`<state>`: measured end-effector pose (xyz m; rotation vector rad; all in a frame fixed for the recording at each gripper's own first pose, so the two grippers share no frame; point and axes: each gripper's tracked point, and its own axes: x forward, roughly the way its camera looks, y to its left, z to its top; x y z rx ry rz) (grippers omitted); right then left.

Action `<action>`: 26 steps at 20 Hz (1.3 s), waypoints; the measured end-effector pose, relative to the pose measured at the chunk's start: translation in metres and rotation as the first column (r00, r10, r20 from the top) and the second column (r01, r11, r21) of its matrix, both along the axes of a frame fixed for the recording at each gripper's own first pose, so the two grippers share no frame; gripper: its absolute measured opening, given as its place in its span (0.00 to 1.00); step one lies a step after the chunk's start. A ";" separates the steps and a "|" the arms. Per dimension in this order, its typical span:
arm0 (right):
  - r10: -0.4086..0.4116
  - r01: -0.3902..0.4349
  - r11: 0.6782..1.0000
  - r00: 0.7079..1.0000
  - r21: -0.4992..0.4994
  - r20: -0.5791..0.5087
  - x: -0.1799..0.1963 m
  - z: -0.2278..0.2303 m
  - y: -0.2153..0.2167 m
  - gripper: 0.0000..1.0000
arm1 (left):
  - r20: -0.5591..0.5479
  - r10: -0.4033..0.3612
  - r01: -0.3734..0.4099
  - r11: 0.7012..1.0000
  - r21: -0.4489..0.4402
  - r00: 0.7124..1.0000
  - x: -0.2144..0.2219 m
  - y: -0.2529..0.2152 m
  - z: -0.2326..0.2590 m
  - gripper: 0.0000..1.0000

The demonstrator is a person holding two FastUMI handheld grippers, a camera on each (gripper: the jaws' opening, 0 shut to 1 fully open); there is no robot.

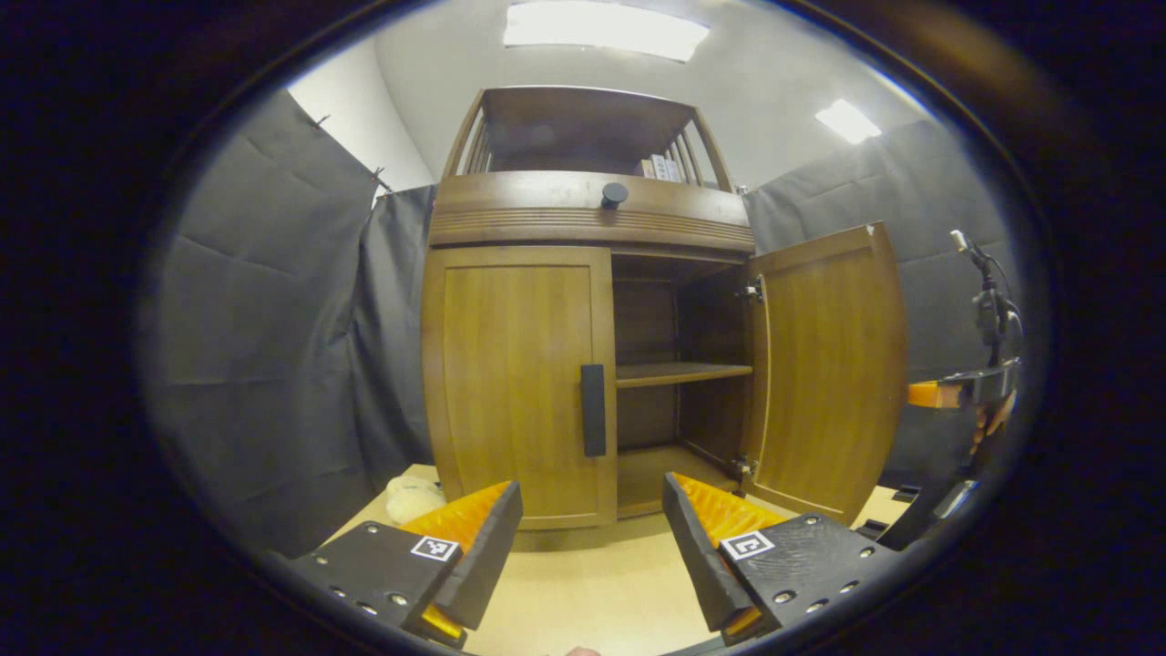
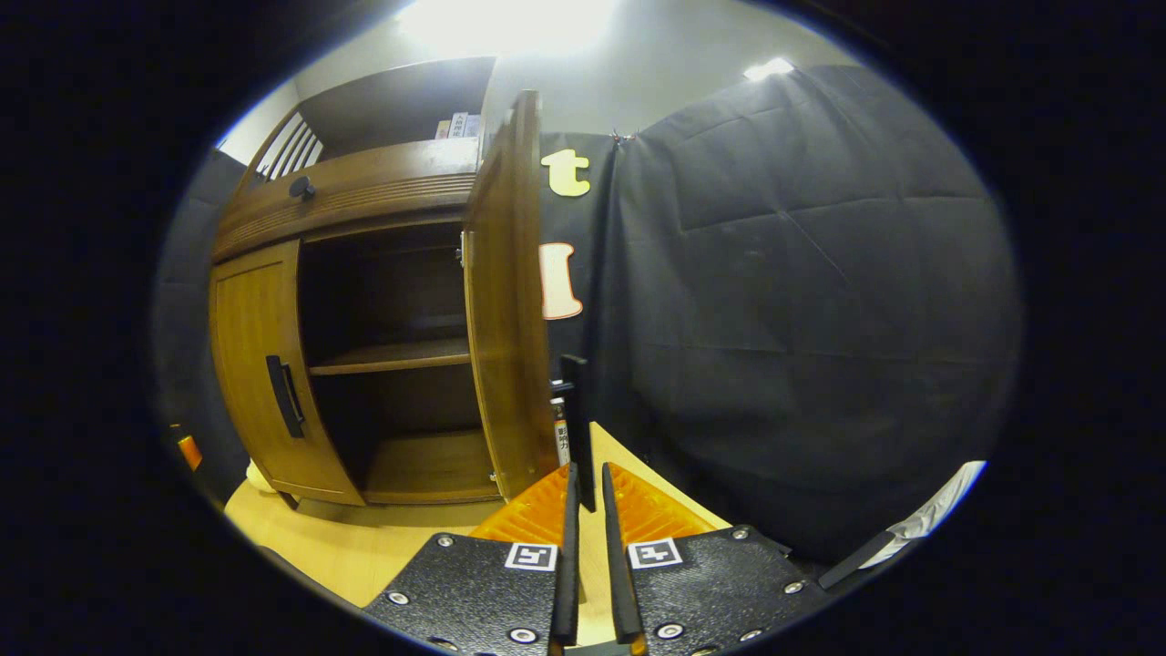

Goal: Open the right door of the double-door shoe cabinet with the right hand, and open the left door with the left hand.

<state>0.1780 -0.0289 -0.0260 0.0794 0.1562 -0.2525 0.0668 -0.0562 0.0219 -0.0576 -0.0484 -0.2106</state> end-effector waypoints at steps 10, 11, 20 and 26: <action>0.129 -0.124 0.990 0.989 -0.072 0.075 -0.026 0.004 0.058 0.90 | 0.006 0.016 -0.016 1.000 -0.019 1.000 0.114 -0.035 0.016 0.94; 0.134 -0.130 0.990 0.988 -0.058 0.073 -0.027 -0.002 0.062 0.93 | 0.007 0.021 -0.021 0.999 -0.027 1.000 0.123 -0.035 0.016 0.94; 0.142 -0.141 0.989 0.990 -0.043 0.017 -0.021 -0.024 0.068 0.94 | -0.036 0.091 -0.092 0.995 -0.030 0.995 0.206 -0.020 0.002 0.94; 0.140 -0.140 0.990 0.990 -0.012 -0.013 -0.014 -0.036 0.064 0.94 | -0.069 0.088 -0.089 0.996 -0.014 0.994 0.232 -0.028 -0.017 0.94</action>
